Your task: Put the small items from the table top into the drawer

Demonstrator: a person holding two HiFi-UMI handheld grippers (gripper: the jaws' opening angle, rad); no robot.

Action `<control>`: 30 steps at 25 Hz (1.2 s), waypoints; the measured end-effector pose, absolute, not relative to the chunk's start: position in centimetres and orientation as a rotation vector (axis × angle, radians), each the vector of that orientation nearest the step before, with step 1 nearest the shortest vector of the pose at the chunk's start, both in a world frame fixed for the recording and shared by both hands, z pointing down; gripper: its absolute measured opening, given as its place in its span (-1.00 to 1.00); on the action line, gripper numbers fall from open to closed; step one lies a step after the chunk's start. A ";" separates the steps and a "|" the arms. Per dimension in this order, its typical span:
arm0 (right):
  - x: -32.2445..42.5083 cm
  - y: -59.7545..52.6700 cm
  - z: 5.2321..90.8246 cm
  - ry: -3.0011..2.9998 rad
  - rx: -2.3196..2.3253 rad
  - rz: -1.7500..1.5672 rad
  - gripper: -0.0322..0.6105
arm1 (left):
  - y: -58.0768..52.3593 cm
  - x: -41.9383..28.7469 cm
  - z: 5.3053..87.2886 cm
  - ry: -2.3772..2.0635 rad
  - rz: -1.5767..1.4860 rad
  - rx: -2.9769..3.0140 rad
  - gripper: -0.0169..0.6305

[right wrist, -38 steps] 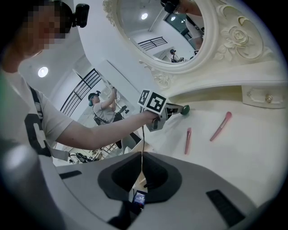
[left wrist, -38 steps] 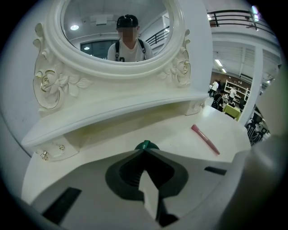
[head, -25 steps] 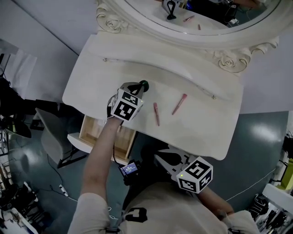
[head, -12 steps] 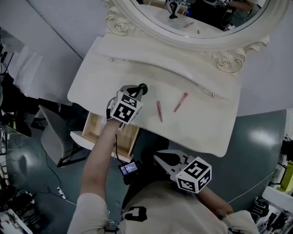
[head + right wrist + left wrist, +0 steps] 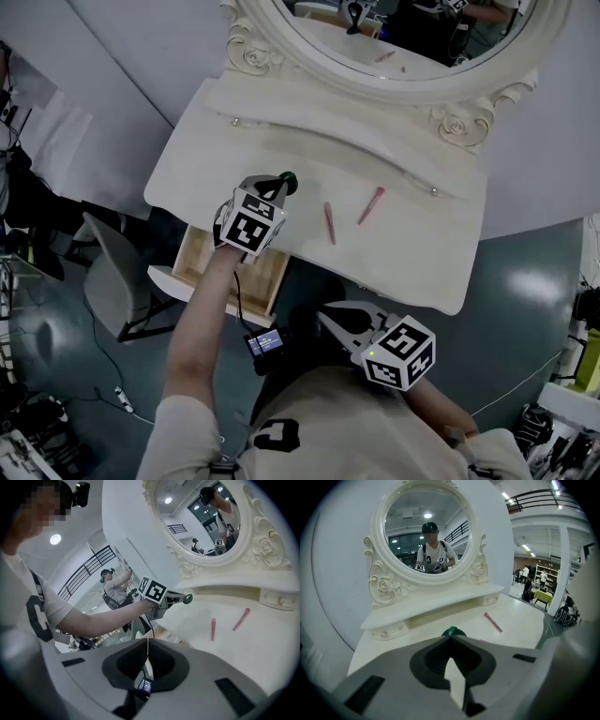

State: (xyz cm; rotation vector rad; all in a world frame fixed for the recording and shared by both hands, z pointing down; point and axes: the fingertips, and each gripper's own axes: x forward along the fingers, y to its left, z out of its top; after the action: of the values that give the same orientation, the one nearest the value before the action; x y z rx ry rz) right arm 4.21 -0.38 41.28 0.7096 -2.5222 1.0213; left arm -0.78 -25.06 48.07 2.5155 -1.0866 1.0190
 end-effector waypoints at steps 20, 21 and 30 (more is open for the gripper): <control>2.0 1.8 39.4 -2.538 0.711 0.894 -0.81 | -21.3 -4.2 44.9 -1.159 0.914 2.539 -0.77; 1.8 1.9 39.3 -2.539 0.710 0.891 -0.81 | -21.0 -4.4 44.8 -1.160 0.919 2.540 -0.77; 0.6 3.5 38.8 -2.546 0.737 0.863 -0.81 | -18.3 -6.5 42.9 -1.209 0.879 2.550 -0.77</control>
State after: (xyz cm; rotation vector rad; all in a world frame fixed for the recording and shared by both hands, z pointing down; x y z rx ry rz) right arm 0.55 3.46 38.80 0.7371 -2.5457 0.8626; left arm -6.52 -18.30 42.91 2.5503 -1.2091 0.8786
